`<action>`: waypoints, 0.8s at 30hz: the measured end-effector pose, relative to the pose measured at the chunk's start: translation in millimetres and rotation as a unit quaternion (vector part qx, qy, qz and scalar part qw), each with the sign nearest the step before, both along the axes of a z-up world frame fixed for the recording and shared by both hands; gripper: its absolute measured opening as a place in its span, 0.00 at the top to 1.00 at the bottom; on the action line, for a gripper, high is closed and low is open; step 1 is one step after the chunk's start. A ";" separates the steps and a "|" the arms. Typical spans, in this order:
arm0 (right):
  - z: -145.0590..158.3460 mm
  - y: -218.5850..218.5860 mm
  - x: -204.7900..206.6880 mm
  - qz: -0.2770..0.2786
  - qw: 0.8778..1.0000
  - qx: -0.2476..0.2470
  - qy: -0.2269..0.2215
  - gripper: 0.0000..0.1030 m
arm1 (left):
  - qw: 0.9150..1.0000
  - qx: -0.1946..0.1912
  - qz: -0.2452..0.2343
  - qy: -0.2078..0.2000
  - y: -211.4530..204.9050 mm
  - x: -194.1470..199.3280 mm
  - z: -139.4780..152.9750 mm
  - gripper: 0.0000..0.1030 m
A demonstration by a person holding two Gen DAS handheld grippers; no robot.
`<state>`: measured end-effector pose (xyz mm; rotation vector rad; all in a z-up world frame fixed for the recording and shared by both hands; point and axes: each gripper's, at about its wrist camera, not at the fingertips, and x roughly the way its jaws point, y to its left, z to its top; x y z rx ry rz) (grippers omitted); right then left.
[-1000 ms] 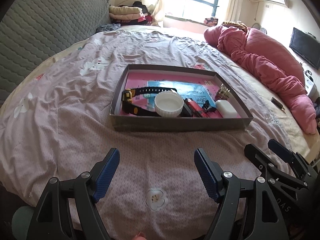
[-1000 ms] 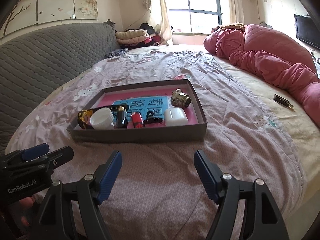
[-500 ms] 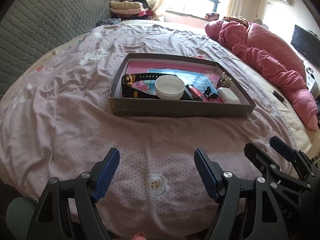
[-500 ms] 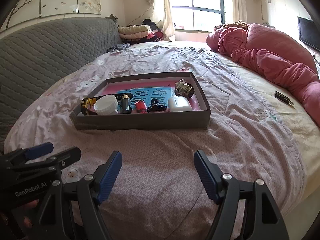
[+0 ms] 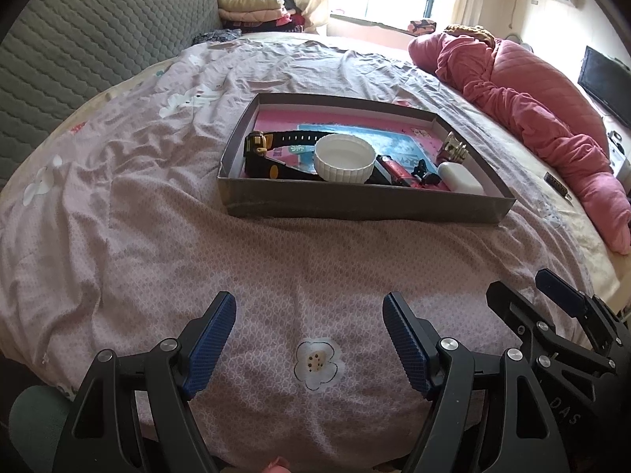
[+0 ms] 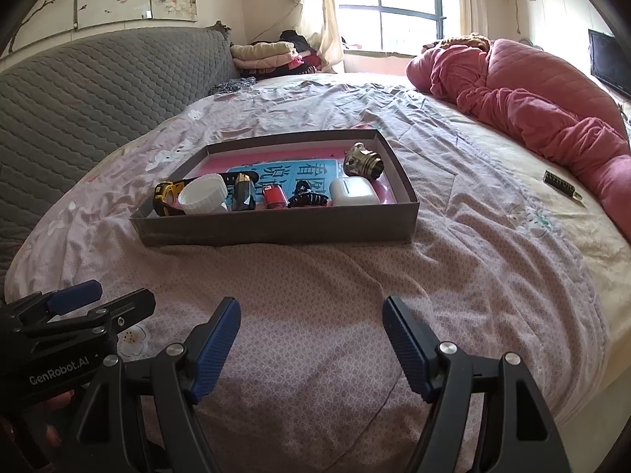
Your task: Organize rigid objects
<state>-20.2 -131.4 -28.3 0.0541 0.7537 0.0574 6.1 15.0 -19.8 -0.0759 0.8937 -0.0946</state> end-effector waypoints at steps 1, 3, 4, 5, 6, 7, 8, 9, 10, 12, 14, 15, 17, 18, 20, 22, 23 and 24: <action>-0.6 -0.6 0.5 -0.001 1.000 0.000 0.001 0.29 | 1.000 0.000 0.000 0.000 -0.3 0.3 -0.4 0.24; -1.5 -1.4 1.3 -0.003 1.000 0.002 0.003 0.29 | 1.000 0.001 0.000 0.001 -0.1 0.6 -0.9 0.24; -1.6 -1.5 1.4 -0.003 1.000 0.002 0.003 0.29 | 1.000 0.001 -0.001 0.001 -0.2 0.7 -1.0 0.24; -1.5 -2.2 0.9 -0.003 1.000 0.002 0.003 0.29 | 1.000 0.003 0.000 0.001 -0.3 0.7 -1.1 0.24; -1.8 -2.2 1.1 -0.003 1.000 0.002 0.004 0.28 | 1.000 0.005 0.000 0.003 -0.7 1.0 -1.9 0.24; -1.9 -2.2 1.1 -0.003 1.000 0.002 0.005 0.28 | 1.000 0.004 -0.001 0.004 -0.5 1.1 -2.7 0.24; -2.0 -2.7 1.3 -0.003 1.000 0.002 0.005 0.28 | 1.000 0.004 0.000 0.005 -0.1 1.1 -3.5 0.24; -2.2 -3.3 1.8 -0.003 1.000 0.002 0.006 0.28 | 1.000 0.004 0.000 0.006 0.1 1.2 -3.7 0.24; -2.4 -3.5 1.9 -0.004 1.000 0.001 0.007 0.28 | 1.000 0.004 0.000 0.005 0.5 1.1 -3.7 0.24; -2.4 -4.2 2.0 -0.005 1.000 0.001 0.007 0.28 | 1.000 0.006 0.001 0.005 0.2 1.1 -3.7 0.24; -2.3 -4.3 2.0 -0.006 1.000 0.001 0.006 0.28 | 1.000 0.008 0.000 0.004 -0.3 0.8 -3.6 0.24; -2.3 -4.1 2.0 -0.006 1.000 0.000 0.006 0.28 | 1.000 0.008 -0.001 0.003 -0.3 0.7 -3.5 0.24; -2.3 -4.1 2.0 -0.006 1.000 0.000 0.006 0.28 | 1.000 0.007 -0.001 0.004 -0.6 0.6 -3.6 0.24; -2.2 -4.1 2.0 -0.006 1.000 0.000 0.006 0.28 | 1.000 0.008 -0.001 0.003 -0.8 0.4 -3.6 0.24; -2.4 -4.3 2.4 -0.006 1.000 0.000 0.007 0.28 | 1.000 0.010 0.000 0.003 -0.8 0.8 -3.8 0.24; -2.4 -4.1 2.2 -0.006 1.000 0.000 0.007 0.28 | 1.000 0.011 0.000 0.004 -0.7 1.1 -4.0 0.24; -2.7 -3.9 2.3 -0.006 1.000 0.000 0.007 0.28 | 1.000 0.012 0.002 0.005 -0.7 1.5 -4.5 0.24; -2.9 -4.0 2.4 -0.006 1.000 0.000 0.008 0.28 | 1.000 0.013 0.002 0.006 -0.8 1.7 -4.9 0.24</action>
